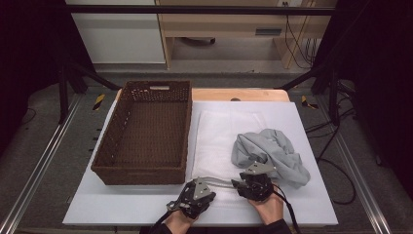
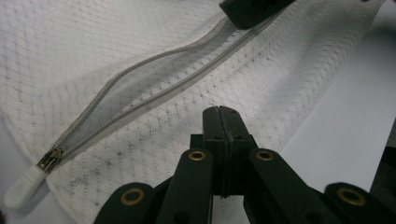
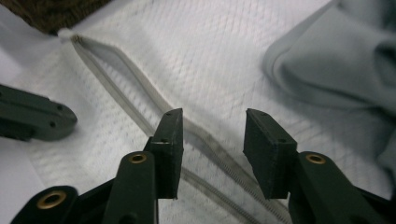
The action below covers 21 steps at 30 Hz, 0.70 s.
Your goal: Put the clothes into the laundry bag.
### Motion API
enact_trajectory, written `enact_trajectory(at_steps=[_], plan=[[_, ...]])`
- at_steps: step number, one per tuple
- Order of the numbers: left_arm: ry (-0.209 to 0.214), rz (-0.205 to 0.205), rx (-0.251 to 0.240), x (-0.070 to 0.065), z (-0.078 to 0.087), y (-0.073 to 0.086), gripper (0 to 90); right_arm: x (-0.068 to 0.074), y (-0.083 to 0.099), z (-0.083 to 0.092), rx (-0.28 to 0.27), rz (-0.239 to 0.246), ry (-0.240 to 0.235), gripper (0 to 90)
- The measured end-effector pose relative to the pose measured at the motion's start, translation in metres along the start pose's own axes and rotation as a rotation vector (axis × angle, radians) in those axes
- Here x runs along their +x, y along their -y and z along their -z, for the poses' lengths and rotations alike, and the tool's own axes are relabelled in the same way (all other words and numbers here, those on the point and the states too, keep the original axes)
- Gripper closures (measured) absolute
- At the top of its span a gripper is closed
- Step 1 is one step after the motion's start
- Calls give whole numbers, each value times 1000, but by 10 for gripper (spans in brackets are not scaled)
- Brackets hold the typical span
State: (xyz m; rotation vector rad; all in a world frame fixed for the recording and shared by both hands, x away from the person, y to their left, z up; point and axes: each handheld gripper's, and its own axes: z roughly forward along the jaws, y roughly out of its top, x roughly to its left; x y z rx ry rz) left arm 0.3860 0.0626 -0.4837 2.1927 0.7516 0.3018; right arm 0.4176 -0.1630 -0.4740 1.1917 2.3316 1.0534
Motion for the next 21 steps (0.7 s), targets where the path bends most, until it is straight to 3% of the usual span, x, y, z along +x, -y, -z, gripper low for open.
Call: enact_trajectory(at_steps=[2,6,9,14,17,21], plan=[[-1,-1,1,0,0,0,892,0,5,-3,19,0,14,632],[1,2,0,0,0,0,892,-3,6,-4,6,7,50,710],[0,1,2,0,0,0,891,-4,4,-10,-15,10,75,720],[4,6,2,0,0,-1,885,-2,1,-13,-12,13,101,883],[7,5,0,1,1,-3,865,-5,-1,-10,-14,-22,81,888],[-20,-12,-41,5,13,-15,809,-7,-7,6,-80,-7,72,887]])
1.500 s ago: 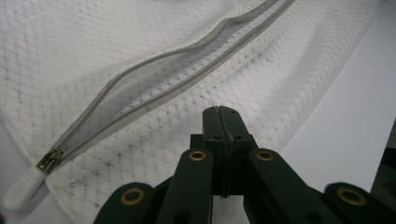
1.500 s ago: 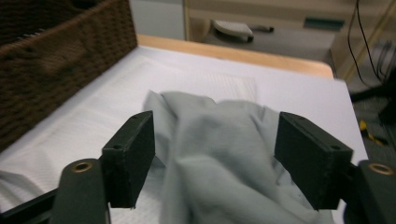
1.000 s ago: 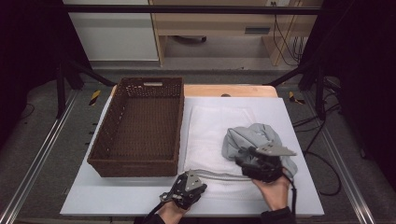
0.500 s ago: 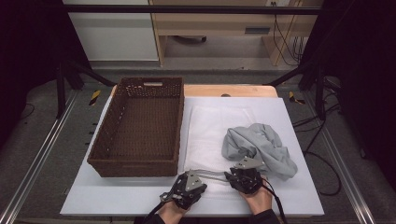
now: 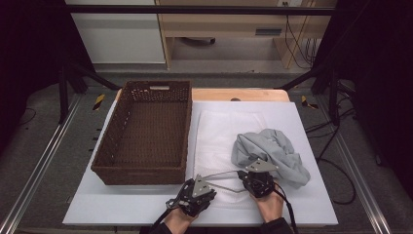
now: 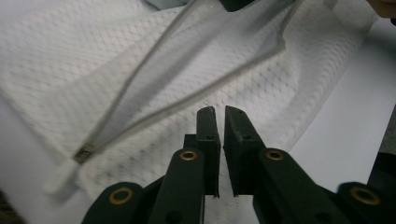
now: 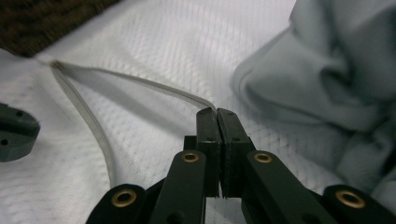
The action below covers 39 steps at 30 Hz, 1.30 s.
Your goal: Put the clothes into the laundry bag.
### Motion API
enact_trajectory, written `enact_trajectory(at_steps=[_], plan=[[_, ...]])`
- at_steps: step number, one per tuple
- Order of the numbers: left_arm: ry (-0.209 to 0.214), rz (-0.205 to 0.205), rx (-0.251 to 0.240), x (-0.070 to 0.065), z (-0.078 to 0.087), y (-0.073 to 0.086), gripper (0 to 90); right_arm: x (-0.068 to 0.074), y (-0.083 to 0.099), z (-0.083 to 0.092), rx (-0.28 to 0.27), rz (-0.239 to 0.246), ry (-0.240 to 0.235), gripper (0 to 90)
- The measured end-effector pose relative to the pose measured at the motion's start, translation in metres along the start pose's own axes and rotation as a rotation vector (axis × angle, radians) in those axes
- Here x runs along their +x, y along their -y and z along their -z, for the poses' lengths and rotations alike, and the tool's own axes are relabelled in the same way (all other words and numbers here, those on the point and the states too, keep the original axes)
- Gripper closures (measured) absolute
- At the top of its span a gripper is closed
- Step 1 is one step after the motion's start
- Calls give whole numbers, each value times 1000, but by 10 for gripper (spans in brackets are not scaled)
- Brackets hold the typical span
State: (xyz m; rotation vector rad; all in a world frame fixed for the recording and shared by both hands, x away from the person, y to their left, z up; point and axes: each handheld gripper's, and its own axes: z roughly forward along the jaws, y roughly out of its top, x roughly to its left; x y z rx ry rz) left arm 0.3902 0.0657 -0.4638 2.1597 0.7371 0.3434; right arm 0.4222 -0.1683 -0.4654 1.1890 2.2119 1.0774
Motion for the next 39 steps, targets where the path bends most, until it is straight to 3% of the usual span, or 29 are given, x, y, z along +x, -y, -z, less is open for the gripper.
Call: enact_trajectory(at_steps=[5,10,14,16,19,22,26,30,34,36,37,39], plan=[[-30,-9,-42,3,3,-25,696,-6,-10,15,-69,-7,-8,887],[-93,-36,-62,1,-14,-49,580,-8,-11,19,-95,-14,-20,886],[-96,-44,-48,4,-32,-61,562,-9,-8,21,-99,-14,-35,885],[-89,-53,-36,5,-40,-63,590,-9,-7,21,-96,-14,-41,883],[-46,-34,-26,9,-46,-63,765,-8,-7,20,-93,-13,-40,879],[-41,-55,-11,8,-48,-62,872,-8,-7,19,-92,-15,-41,870],[-37,-61,-11,7,-46,-62,882,-9,-7,21,-99,-16,-45,820],[-21,-39,-6,11,-45,-62,884,-15,-9,36,-136,-25,-41,708],[-21,-48,-2,9,-43,-61,884,-31,-8,68,-202,-39,21,599],[-18,-45,-5,9,-42,-61,884,-43,-4,83,-204,-58,61,532],[-16,-43,-4,9,-42,-61,884,-50,-1,90,-197,-72,103,514],[-13,-40,-4,8,-42,-61,884,-59,6,97,-180,-74,123,511]])
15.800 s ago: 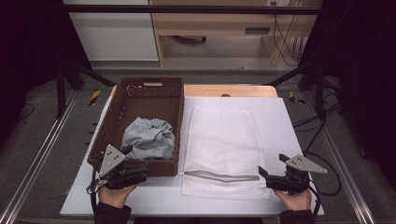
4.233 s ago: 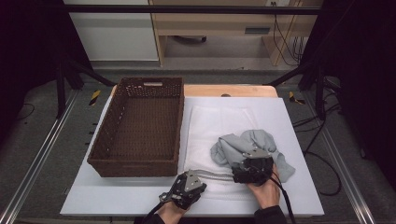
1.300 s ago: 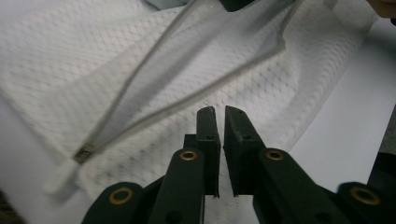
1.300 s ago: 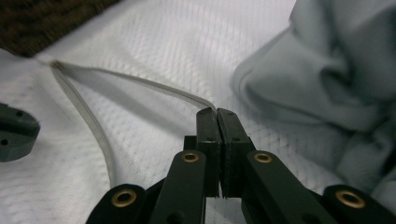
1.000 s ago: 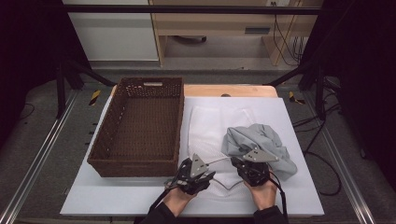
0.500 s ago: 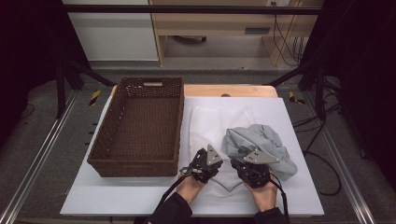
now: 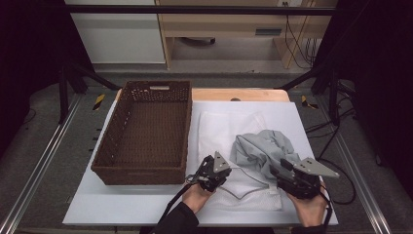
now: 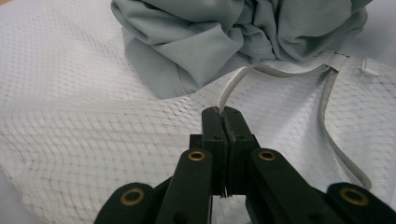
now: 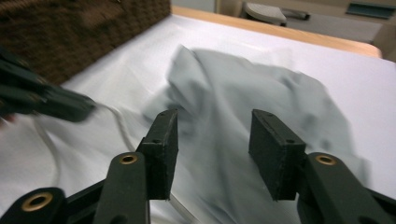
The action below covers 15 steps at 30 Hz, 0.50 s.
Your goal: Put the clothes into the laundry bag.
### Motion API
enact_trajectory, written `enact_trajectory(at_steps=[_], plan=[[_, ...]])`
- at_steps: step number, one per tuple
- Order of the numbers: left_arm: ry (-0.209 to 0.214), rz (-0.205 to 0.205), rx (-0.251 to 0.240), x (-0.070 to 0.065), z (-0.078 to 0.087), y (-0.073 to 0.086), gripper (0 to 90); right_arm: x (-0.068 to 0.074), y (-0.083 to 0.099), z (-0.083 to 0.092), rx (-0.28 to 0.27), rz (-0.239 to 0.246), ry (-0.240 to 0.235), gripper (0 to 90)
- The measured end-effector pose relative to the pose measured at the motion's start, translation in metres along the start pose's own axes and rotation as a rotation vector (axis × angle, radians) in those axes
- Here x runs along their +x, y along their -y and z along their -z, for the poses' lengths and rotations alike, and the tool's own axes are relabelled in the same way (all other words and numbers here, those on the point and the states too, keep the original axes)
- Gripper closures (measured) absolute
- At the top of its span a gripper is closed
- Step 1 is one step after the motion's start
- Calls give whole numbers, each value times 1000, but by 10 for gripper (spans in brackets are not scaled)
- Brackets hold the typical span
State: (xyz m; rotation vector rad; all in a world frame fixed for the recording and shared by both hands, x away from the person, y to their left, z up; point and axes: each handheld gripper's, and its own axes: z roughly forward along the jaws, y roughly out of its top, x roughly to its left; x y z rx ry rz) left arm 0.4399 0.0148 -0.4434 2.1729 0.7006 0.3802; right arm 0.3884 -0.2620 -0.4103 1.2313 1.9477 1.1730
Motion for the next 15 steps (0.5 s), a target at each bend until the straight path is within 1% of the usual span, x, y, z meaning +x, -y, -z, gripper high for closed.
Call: enact_trajectory(at_steps=[1,3,4,6,7,8,9,10,11,12,13,15], plan=[[2,1,0,0,0,0,884,-4,4,2,12,-1,22,496],[4,3,0,0,0,0,884,-10,14,3,33,14,55,437],[3,6,0,0,0,0,884,-12,19,1,51,9,75,425],[4,12,1,0,0,1,884,-17,28,-5,82,1,81,463],[3,17,1,0,1,1,884,-18,33,-11,103,1,90,477],[6,26,-4,0,1,1,884,-19,36,-14,124,-4,92,509],[5,29,-6,0,1,1,885,-19,39,-20,152,-2,92,595],[4,36,-10,1,2,2,884,-19,41,-23,165,-6,94,681],[6,39,-11,1,2,2,885,-21,41,-26,183,-11,85,754],[6,43,-13,2,3,2,885,-21,40,-26,190,-19,76,813],[5,45,-13,2,3,2,885,-21,37,-25,190,-36,53,881],[3,50,-12,3,3,2,885,-20,30,-21,157,-45,15,888]])
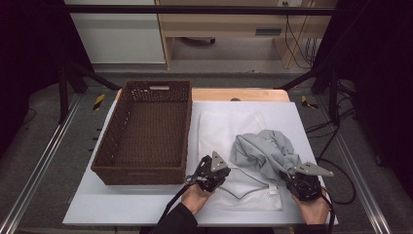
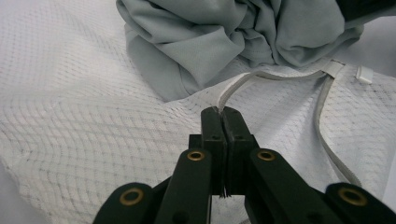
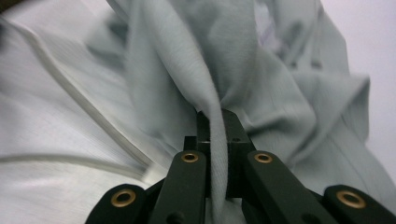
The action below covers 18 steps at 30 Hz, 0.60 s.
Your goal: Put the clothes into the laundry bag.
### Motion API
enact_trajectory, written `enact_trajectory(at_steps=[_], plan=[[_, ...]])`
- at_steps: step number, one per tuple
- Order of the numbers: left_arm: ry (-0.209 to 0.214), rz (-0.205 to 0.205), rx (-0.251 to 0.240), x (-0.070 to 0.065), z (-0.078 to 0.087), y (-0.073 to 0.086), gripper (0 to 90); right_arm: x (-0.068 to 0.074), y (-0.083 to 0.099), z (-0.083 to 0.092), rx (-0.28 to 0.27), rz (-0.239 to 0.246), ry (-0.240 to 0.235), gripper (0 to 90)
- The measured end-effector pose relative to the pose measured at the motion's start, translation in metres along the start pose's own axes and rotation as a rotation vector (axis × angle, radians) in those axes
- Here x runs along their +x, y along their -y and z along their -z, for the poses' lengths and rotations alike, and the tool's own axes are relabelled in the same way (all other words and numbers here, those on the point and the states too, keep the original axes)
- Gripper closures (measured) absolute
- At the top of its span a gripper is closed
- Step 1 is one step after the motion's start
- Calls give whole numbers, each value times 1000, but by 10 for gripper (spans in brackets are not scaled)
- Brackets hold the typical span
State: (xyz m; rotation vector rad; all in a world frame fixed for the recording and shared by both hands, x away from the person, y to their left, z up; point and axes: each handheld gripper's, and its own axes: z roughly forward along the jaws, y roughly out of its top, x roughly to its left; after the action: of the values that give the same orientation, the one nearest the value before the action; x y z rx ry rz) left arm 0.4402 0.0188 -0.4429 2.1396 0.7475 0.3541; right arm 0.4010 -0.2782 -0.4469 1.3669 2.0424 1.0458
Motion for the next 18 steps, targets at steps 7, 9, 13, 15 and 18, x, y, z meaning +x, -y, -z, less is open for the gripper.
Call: enact_trajectory(at_steps=[7,9,13,15,18], plan=[[1,44,-7,3,-2,-1,885,22,-46,33,-202,13,-177,889],[1,67,-13,5,-2,-2,886,37,-52,33,-206,47,-226,889],[8,98,-32,7,0,-5,887,67,-47,16,-168,81,-327,889],[8,98,-41,8,2,-8,887,83,-38,0,-130,89,-379,889],[7,107,-68,7,6,-13,887,97,-28,-23,-73,91,-404,888]])
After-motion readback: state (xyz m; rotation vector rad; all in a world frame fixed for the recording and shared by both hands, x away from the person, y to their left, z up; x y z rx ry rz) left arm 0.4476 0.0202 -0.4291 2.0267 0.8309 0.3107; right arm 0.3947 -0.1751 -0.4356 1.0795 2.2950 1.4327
